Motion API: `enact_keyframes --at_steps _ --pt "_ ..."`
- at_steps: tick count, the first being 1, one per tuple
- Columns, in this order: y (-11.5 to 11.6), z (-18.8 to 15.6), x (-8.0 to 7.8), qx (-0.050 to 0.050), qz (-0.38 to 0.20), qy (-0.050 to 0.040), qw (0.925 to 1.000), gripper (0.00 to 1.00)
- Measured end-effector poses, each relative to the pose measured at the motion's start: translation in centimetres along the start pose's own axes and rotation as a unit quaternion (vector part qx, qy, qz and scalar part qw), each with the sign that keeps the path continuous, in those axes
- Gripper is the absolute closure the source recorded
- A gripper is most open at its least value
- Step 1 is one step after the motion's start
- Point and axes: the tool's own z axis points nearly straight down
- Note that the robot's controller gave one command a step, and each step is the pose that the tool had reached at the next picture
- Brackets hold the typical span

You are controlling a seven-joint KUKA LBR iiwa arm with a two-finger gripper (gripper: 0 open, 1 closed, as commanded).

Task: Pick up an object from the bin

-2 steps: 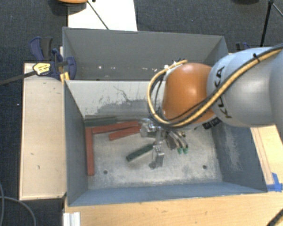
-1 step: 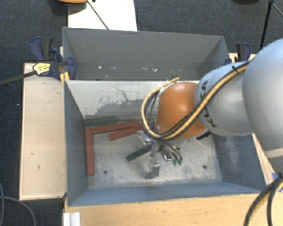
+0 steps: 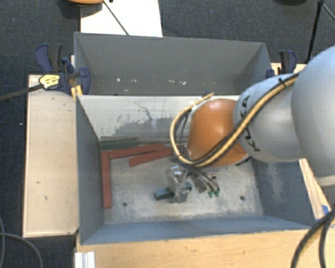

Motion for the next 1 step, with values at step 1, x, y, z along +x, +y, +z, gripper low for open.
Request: enact_keyframes --at_steps 1 --pt "0.00 0.00 0.00 0.000 0.000 0.0000 1.0000 1.00"
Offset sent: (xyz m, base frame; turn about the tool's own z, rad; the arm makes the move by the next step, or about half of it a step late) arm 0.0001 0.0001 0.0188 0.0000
